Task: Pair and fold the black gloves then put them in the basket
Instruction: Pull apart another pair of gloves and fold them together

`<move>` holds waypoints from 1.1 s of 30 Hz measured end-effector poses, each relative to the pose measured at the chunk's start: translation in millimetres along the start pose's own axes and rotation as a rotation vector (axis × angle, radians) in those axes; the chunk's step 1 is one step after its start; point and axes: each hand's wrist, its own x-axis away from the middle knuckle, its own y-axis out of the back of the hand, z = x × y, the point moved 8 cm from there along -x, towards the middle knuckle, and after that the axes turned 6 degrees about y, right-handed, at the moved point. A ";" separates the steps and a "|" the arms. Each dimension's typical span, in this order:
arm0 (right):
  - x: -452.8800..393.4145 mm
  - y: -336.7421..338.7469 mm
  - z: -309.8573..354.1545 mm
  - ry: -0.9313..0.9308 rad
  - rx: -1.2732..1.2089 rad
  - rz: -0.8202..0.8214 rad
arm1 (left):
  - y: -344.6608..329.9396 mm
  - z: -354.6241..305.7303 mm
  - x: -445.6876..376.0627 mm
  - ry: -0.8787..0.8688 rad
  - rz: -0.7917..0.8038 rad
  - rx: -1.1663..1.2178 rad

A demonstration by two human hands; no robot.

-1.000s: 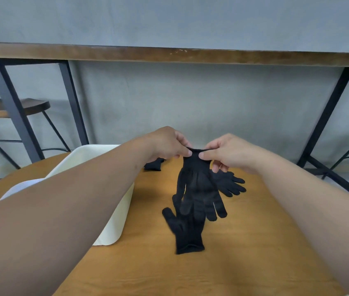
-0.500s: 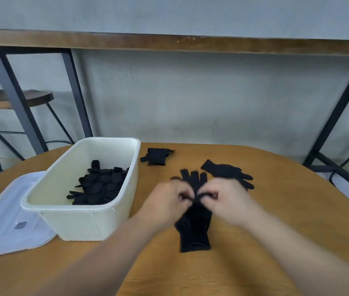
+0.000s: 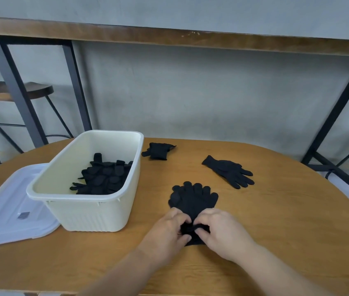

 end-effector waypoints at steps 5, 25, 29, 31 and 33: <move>4.2 2.1 -3.9 -0.025 -0.044 -0.008 | -0.6 1.1 2.4 -0.004 -0.009 0.000; 22.4 0.4 -6.2 -0.052 -0.111 0.064 | 0.8 -4.8 11.9 -0.060 0.102 -0.114; 4.8 12.1 -26.6 -0.217 -0.181 -0.078 | 3.9 -9.9 9.8 -0.073 0.069 -0.191; -10.0 19.7 -38.8 -0.322 -0.178 -0.134 | 6.8 -12.2 5.1 -0.084 0.018 -0.217; -28.4 22.4 -46.0 -0.389 -0.194 -0.148 | 4.6 -11.2 -1.8 -0.089 0.004 -0.218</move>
